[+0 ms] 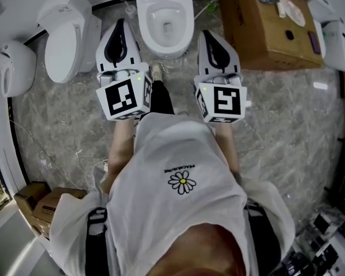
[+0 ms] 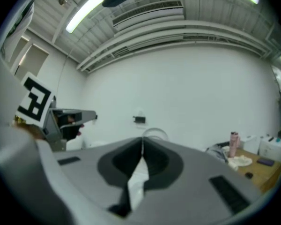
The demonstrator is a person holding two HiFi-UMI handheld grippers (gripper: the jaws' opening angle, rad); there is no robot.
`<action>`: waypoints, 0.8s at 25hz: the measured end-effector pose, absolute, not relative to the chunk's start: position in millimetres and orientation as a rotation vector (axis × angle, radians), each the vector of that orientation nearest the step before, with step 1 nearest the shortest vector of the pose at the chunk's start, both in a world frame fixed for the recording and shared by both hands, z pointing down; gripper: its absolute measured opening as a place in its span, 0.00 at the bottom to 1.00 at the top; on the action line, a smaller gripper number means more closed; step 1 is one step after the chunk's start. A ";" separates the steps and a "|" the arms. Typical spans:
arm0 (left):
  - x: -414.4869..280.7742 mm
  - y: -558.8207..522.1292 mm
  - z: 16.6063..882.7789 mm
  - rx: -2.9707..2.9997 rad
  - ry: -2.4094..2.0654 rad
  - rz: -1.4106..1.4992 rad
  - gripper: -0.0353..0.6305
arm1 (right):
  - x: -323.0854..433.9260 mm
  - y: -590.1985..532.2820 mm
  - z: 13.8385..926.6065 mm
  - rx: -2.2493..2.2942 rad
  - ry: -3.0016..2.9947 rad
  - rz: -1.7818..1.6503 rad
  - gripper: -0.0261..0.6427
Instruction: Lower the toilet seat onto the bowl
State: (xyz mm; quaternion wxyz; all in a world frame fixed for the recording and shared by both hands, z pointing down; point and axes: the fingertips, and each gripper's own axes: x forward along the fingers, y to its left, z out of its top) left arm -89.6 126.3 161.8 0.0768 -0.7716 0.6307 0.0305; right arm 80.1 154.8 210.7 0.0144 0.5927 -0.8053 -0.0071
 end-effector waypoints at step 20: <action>-163.1 -133.6 159.6 -2.426 1.851 0.111 0.08 | 2.2 -96.6 193.2 1.845 -2.342 -0.073 0.08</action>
